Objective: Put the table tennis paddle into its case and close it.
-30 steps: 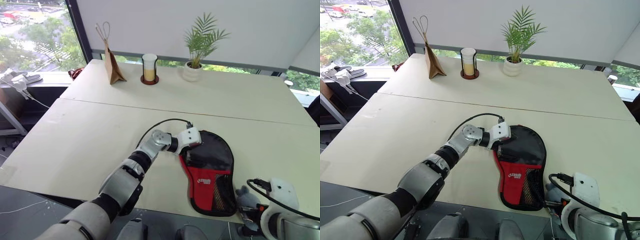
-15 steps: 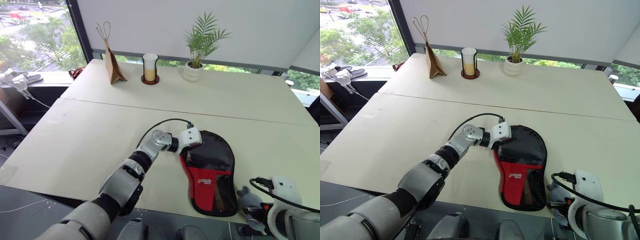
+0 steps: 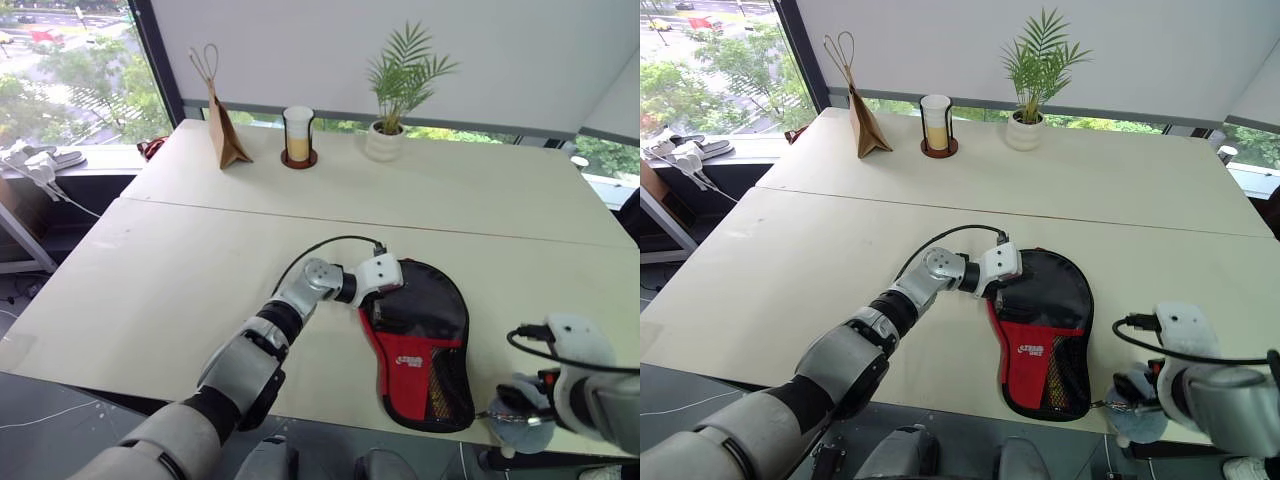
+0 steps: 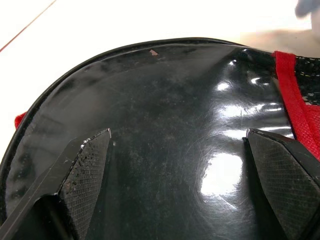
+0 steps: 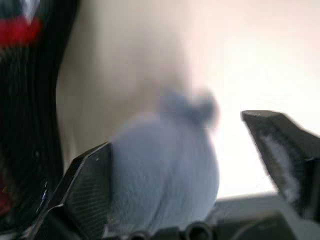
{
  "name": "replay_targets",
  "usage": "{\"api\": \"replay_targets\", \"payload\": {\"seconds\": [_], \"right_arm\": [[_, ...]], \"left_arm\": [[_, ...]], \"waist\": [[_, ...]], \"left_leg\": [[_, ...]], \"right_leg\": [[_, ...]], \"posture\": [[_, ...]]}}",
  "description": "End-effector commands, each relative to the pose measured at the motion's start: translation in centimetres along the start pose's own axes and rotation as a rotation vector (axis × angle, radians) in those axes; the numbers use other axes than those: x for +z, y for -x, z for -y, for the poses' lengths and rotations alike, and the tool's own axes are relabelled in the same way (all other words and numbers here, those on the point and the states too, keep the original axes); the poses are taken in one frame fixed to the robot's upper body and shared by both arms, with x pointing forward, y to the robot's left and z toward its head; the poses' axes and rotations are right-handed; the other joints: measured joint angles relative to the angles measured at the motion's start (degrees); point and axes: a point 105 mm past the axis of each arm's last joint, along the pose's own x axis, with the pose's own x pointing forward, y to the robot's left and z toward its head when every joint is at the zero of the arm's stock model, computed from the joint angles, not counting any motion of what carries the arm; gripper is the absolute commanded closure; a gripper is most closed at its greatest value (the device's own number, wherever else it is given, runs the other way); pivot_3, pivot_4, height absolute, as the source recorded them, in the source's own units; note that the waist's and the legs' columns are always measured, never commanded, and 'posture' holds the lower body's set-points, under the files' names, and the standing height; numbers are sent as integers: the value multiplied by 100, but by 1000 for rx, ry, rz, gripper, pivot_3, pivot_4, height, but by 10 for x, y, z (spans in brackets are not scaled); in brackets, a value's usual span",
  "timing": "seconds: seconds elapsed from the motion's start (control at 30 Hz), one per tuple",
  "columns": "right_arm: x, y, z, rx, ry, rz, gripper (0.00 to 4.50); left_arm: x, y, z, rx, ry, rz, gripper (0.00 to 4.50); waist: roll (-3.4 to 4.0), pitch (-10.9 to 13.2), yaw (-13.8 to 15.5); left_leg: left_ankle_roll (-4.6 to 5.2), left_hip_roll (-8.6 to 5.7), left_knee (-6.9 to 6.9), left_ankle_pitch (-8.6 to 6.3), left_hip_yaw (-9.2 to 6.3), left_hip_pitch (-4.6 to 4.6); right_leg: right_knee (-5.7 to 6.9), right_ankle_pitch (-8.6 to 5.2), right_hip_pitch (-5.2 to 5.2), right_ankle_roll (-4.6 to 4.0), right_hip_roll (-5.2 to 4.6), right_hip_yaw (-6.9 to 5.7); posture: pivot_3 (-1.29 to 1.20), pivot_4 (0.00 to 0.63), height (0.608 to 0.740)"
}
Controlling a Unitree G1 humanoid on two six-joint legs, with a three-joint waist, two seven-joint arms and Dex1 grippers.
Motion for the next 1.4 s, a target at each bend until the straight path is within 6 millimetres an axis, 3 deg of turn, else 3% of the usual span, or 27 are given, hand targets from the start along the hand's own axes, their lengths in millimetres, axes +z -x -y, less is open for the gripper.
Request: {"api": "replay_targets", "payload": {"seconds": [0.03, 0.13, 0.23, 0.43, 0.53, 0.67, 0.8, 0.9, 0.97, 1.17, 1.4], "right_arm": [[24, 6, 12, -20, 52, 95, 39], [46, 9, 18, -21, 106, 185, 39], [85, 17, 28, -4, 175, 363, 39], [113, 25, 19, 198, 228, 536, 39], [108, 24, 5, 302, 315, 555, 39], [97, 25, -6, 413, 393, 580, 39], [88, 26, -5, 468, 420, 608, 39], [77, 31, -5, 522, 474, 624, 39], [72, 39, -6, 571, 470, 640, 39], [64, 55, -5, 649, 471, 655, 39], [67, 67, -6, 677, 505, 673, 39]], "left_arm": [[-28, 3, 9, -24, 36, -106, 0], [-24, 3, 7, -18, 40, -84, 0], [-9, 7, -2, 3, 63, -7, 0], [25, 31, -25, 37, 104, 151, 0], [46, 54, -36, 45, 130, 245, 0], [66, 96, -42, 73, 142, 316, 0], [72, 132, -37, 121, 156, 324, 0], [67, 179, -18, 150, 161, 296, 0], [66, 200, 1, 143, 176, 272, 0], [64, 226, 34, 165, 247, 219, 0], [57, 240, 51, 200, 292, 173, 0]], "waist": [[4, -2, 7], [8, -2, -3], [37, 19, -13], [85, 84, -41], [97, 101, -60], [101, 104, -52], [103, 105, -79], [105, 106, -133], [109, 109, -197], [131, 122, -125], [137, 126, -155]], "left_leg": [[0, 0, 0, 0, 0, -1], [0, 0, 0, 0, 0, -9], [-1, -2, 1, 1, 1, -14], [-19, -7, -9, 12, 1, -47], [-68, -8, 12, 40, 6, -115], [-71, -9, 10, 43, 6, -118], [-72, -10, 16, 44, 6, -105], [-69, -12, 12, 57, 6, -103], [-72, -10, 3, 58, 2, -98], [-59, -14, 9, 58, -2, -85], [-50, -14, 6, 53, -4, -78]], "right_leg": [[0, 0, -2, 0, 0, 0], [1, 0, -11, 0, -2, 1], [4, 1, -21, 0, -4, 4], [27, 1, -75, 0, -3, 7], [106, 1, -173, 1, -4, 6], [110, 1, -173, 1, -3, 3], [110, 1, -160, 1, -3, 4], [106, 1, -157, 1, -3, 5], [108, 1, -157, 1, -2, 7], [102, 1, -132, 0, -11, 14], [104, 1, -129, 0, -9, 14]], "posture": [[0, 150, 740], [0, 150, 740], [0, 150, 740], [0, 150, 740], [0, 150, 740], [0, 150, 740], [0, 150, 740], [0, 150, 740], [0, 150, 740], [0, 150, 740], [0, 150, 740]]}}
